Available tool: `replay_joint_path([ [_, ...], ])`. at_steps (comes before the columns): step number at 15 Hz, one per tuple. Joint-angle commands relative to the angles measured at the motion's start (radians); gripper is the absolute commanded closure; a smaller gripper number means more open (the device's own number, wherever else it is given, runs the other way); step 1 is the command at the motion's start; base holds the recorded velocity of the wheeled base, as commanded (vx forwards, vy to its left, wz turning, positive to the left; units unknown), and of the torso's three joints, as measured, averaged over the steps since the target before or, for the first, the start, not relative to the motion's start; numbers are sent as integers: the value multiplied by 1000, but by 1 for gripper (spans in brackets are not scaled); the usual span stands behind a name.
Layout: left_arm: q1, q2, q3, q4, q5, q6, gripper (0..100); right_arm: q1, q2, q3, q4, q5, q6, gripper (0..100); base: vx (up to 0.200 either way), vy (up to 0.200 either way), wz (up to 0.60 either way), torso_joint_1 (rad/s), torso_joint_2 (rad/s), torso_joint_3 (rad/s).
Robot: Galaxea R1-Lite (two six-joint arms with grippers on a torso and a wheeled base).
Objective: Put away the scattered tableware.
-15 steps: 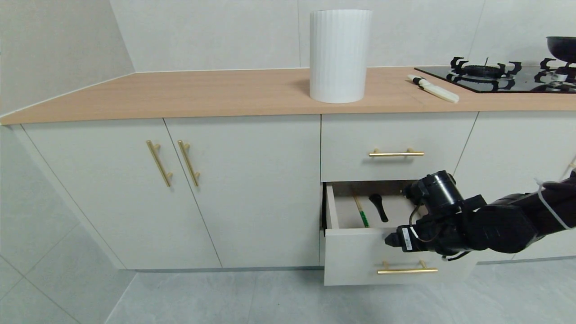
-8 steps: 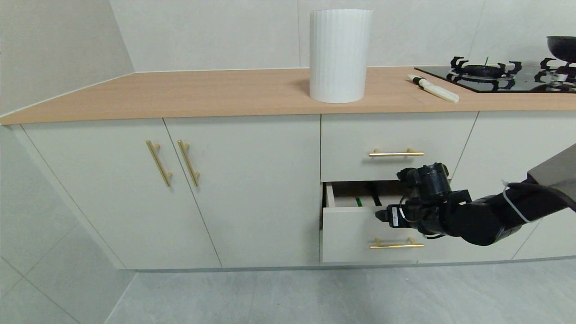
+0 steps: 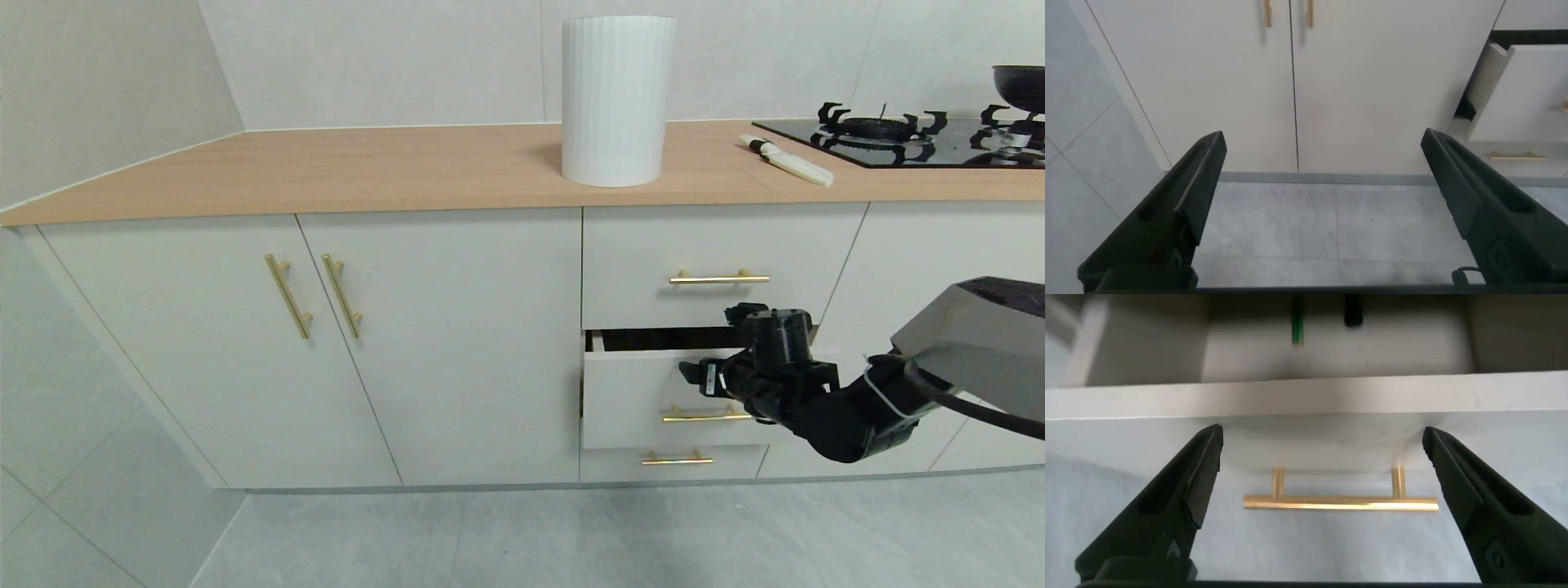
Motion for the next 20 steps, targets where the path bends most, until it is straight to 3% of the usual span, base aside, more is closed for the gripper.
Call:
replay_joint_path([
  [1,0,1,0,0,1,-1,0,-17,50,-8,-40,-8,0,0,0,0,0,0,0,0],
  [6,0,1,0,0,1,-1,0,-23,103,-55,-109,-41,5,0,0,0,0,0,0,0],
  [20,0,1,0,0,-1,-1,0,-46,167,-162,-132,-90,43,0,0,0,0,0,0,0],
])
